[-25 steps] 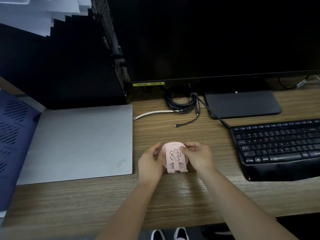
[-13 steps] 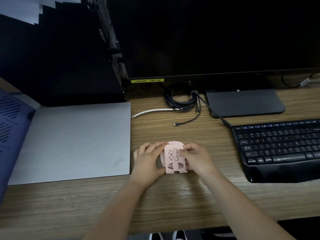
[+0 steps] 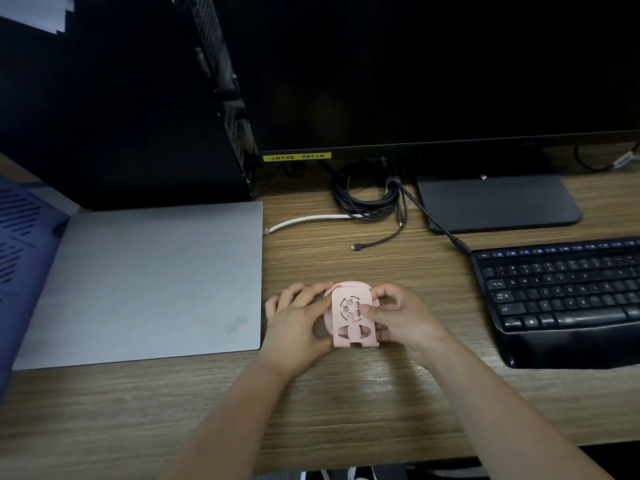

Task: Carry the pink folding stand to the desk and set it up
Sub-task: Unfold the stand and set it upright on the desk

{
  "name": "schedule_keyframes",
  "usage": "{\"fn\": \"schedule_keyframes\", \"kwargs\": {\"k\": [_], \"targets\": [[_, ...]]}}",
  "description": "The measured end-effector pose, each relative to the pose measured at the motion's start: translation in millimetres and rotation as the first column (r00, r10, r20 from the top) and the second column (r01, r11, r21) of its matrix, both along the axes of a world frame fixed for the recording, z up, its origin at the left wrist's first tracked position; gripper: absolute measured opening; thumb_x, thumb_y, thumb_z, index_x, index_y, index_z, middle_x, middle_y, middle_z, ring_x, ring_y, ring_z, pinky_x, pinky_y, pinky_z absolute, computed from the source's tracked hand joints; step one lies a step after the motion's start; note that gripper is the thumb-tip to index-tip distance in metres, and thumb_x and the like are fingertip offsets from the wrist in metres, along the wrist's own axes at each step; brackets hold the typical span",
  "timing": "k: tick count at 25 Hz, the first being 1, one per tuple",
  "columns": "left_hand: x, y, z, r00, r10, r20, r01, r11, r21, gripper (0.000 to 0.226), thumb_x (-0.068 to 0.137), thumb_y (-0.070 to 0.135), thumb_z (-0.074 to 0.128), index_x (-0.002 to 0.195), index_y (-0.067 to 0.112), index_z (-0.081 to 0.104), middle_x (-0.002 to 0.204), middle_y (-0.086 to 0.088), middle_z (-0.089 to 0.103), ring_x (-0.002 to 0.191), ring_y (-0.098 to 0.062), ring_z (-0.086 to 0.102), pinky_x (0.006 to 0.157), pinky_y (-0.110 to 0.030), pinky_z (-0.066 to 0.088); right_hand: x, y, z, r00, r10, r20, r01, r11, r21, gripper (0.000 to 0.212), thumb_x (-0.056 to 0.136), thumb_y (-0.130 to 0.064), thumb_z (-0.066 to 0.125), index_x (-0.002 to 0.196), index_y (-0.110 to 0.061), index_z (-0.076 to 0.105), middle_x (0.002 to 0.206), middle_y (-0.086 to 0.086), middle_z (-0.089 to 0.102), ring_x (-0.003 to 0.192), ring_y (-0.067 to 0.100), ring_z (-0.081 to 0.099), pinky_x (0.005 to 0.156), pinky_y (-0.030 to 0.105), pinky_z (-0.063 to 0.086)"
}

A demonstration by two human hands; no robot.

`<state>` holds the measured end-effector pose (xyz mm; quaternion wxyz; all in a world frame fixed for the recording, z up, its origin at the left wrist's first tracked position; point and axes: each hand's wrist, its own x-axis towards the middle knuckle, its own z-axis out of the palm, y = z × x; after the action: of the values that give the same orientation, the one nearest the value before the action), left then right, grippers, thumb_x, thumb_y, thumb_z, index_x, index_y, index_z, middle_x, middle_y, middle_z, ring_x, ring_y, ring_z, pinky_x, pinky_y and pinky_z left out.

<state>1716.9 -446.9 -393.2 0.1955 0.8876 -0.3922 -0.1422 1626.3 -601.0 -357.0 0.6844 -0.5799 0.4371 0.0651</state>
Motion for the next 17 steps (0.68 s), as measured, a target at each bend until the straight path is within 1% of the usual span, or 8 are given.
{"fn": "schedule_keyframes", "kwargs": {"k": [2, 4, 6, 8, 10, 12, 14, 17], "targets": [[0.0, -0.1, 0.8, 1.0, 0.002, 0.0, -0.002, 1.0, 0.004, 0.065, 0.065, 0.059, 0.065, 0.126, 0.045, 0.047, 0.14, 0.026, 0.041, 0.123, -0.008, 0.023, 0.088, -0.029, 0.009, 1.9, -0.7, 0.7, 1.0, -0.013, -0.013, 0.014, 1.0, 0.016, 0.013, 0.082, -0.001, 0.066, 0.092, -0.005, 0.058, 0.074, 0.011, 0.069, 0.057, 0.02, 0.068, 0.054, 0.036, 0.06], [1.2, 0.1, 2.0, 1.0, -0.015, -0.002, 0.015, 1.0, 0.018, 0.066, 0.066, 0.059, 0.067, 0.127, 0.046, 0.046, 0.14, 0.027, 0.039, 0.123, -0.007, 0.019, 0.089, -0.029, 0.008, 5.1, -2.1, 2.3, 0.999, -0.029, -0.036, 0.03, 0.999, 0.033, 0.012, 0.082, 0.001, 0.065, 0.086, -0.007, 0.057, 0.078, 0.013, 0.067, 0.061, 0.024, 0.066, 0.059, 0.04, 0.058], [2.4, 0.8, 2.6, 0.999, -0.032, -0.003, 0.032, 0.999, 0.035, 0.068, 0.065, 0.06, 0.066, 0.129, 0.046, 0.044, 0.141, 0.027, 0.038, 0.125, -0.007, 0.018, 0.09, -0.031, 0.009, 7.2, -2.9, 4.2, 0.998, -0.038, -0.059, 0.042, 0.998, 0.055, 0.013, 0.082, 0.001, 0.065, 0.083, -0.008, 0.056, 0.078, 0.013, 0.067, 0.059, 0.024, 0.066, 0.055, 0.038, 0.058], [3.6, 1.0, 2.8, 0.999, -0.035, -0.011, 0.035, 0.999, 0.039, 0.069, 0.066, 0.061, 0.065, 0.13, 0.046, 0.043, 0.141, 0.027, 0.037, 0.126, -0.008, 0.019, 0.09, -0.031, 0.009, 8.7, -3.7, 5.4, 0.996, -0.029, -0.084, 0.035, 0.997, 0.067, 0.012, 0.083, -0.001, 0.065, 0.084, -0.009, 0.056, 0.081, 0.013, 0.069, 0.059, 0.022, 0.067, 0.051, 0.035, 0.059], [3.4, 0.6, 2.1, 0.999, -0.036, -0.014, 0.036, 0.999, 0.034, 0.07, 0.065, 0.063, 0.064, 0.13, 0.046, 0.043, 0.141, 0.028, 0.037, 0.125, -0.008, 0.022, 0.088, -0.029, 0.007, 8.7, -3.4, 6.2, 0.995, -0.013, -0.099, 0.02, 0.998, 0.064, 0.011, 0.083, -0.004, 0.065, 0.087, -0.009, 0.057, 0.087, 0.015, 0.07, 0.064, 0.023, 0.068, 0.054, 0.035, 0.058], [3.2, 1.0, 1.8, 0.999, -0.042, -0.002, 0.042, 0.999, 0.02, 0.072, 0.063, 0.063, 0.064, 0.13, 0.048, 0.042, 0.14, 0.034, 0.034, 0.123, -0.006, 0.025, 0.087, -0.028, 0.008, 9.6, -2.9, 5.9, 0.993, 0.012, -0.114, -0.006, 0.999, 0.046, 0.015, 0.082, -0.006, 0.067, 0.091, -0.008, 0.056, 0.091, 0.016, 0.07, 0.068, 0.023, 0.068, 0.056, 0.035, 0.057], [3.2, 1.2, 2.0, 0.999, -0.043, -0.017, 0.043, 0.999, 0.017, 0.074, 0.063, 0.065, 0.063, 0.131, 0.049, 0.039, 0.138, 0.04, 0.031, 0.123, -0.004, 0.026, 0.088, -0.028, 0.009, 11.4, -1.9, 6.7, 0.991, 0.036, -0.128, -0.032, 0.999, 0.028, 0.018, 0.081, -0.009, 0.068, 0.091, -0.009, 0.054, 0.091, 0.014, 0.07, 0.068, 0.022, 0.066, 0.056, 0.033, 0.056], [1.2, -0.3, 1.6, 1.0, -0.013, -0.014, 0.013, 1.0, -0.003, 0.07, 0.065, 0.066, 0.057, 0.13, 0.048, 0.041, 0.138, 0.037, 0.037, 0.124, -0.005, 0.029, 0.092, -0.031, 0.012, 14.4, -1.1, 6.7, 0.985, 0.061, -0.158, -0.063, 0.998, -0.002, 0.018, 0.081, -0.012, 0.069, 0.09, -0.01, 0.053, 0.09, 0.014, 0.07, 0.069, 0.025, 0.068, 0.061, 0.038, 0.057]]}}
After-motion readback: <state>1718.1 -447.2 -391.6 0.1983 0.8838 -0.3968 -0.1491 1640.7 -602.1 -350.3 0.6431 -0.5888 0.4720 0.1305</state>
